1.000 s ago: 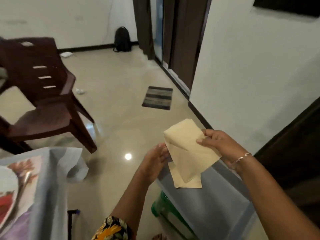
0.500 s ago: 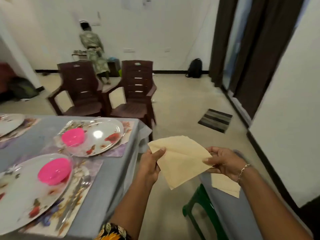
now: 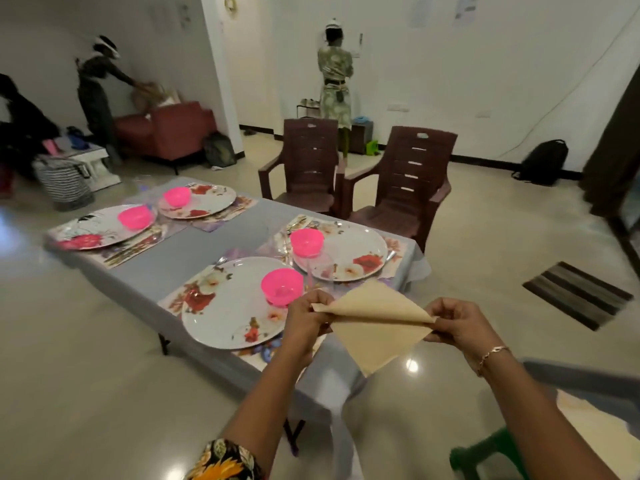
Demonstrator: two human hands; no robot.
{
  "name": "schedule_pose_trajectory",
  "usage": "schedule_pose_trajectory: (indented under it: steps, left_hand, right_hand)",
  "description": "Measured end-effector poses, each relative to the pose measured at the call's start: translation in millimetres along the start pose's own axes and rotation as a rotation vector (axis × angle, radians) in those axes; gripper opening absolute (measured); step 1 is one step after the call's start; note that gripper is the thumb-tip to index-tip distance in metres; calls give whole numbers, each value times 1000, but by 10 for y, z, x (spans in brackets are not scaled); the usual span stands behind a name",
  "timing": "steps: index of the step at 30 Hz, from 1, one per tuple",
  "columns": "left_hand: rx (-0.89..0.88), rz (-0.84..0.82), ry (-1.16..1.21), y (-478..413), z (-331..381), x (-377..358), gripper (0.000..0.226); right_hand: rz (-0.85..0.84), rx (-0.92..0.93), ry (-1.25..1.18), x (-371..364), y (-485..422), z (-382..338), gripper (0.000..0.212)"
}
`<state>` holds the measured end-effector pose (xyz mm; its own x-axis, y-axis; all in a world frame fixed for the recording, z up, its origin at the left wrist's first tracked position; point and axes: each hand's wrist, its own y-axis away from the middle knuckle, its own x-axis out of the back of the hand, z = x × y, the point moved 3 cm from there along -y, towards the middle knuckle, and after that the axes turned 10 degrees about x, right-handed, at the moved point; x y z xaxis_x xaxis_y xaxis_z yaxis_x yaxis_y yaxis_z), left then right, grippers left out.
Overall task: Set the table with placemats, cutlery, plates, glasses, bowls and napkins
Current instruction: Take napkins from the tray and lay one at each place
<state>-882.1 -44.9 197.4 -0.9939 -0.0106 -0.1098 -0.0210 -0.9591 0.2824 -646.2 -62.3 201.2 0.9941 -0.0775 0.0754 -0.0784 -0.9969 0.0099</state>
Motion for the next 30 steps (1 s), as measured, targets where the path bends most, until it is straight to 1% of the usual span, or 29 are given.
schedule_pose_trajectory:
  steps: [3, 5, 8, 9, 10, 12, 13, 14, 15, 16, 17, 20, 23, 26, 29, 30]
  left_hand:
    - [-86, 2, -27, -48, 95, 375, 46]
    - [-113, -18, -71, -75, 119, 572, 41]
    - [-138, -31, -113, -134, 170, 752, 40]
    - [-141, -29, -109, -153, 183, 791, 40]
    - [-142, -24, -98, -165, 198, 822, 40]
    - [-126, -1, -58, -185, 210, 878, 39]
    - [-106, 20, -28, -197, 203, 908, 38]
    - [-79, 48, 6, -211, 183, 940, 38]
    - [-45, 75, 40, -225, 152, 971, 38]
    - [-8, 96, 70, -235, 116, 999, 38]
    - [33, 110, 87, -244, 74, 1027, 39]
    - [131, 118, 83, -239, -24, 1104, 37]
    - [157, 85, 90, -231, -64, 1129, 34]
    - [210, 76, 101, -278, -131, 1115, 30]
    - [313, 66, 174, -348, -255, 1094, 13]
    - [326, 48, 186, -370, -300, 1078, 12]
  right_hand:
    - [1, 102, 6, -342, -82, -43, 33]
    - [13, 140, 3, -519, -108, -42, 37]
    - [62, 157, -18, -701, -150, -44, 48]
    - [89, 147, -78, -750, -168, -51, 44]
    - [129, 128, -176, -792, -191, -48, 35]
    - [193, 7, -541, -908, -193, -11, 14]
    - [207, -73, -725, -993, -182, 33, 15]
    - [201, -152, -829, -1082, -178, 100, 27]
    - [185, -219, -855, -1171, -167, 155, 36]
    - [165, -260, -840, -1252, -163, 208, 43]
    - [140, -286, -811, -1334, -153, 244, 43]
    - [114, -337, -718, -1523, -137, 333, 19]
    - [121, -417, -586, -1638, -105, 460, 7]
    - [124, -437, -485, -1644, -104, 561, 13]
    - [137, -415, -363, -1541, -192, 541, 13]
    - [140, -406, -307, -1491, -241, 545, 13]
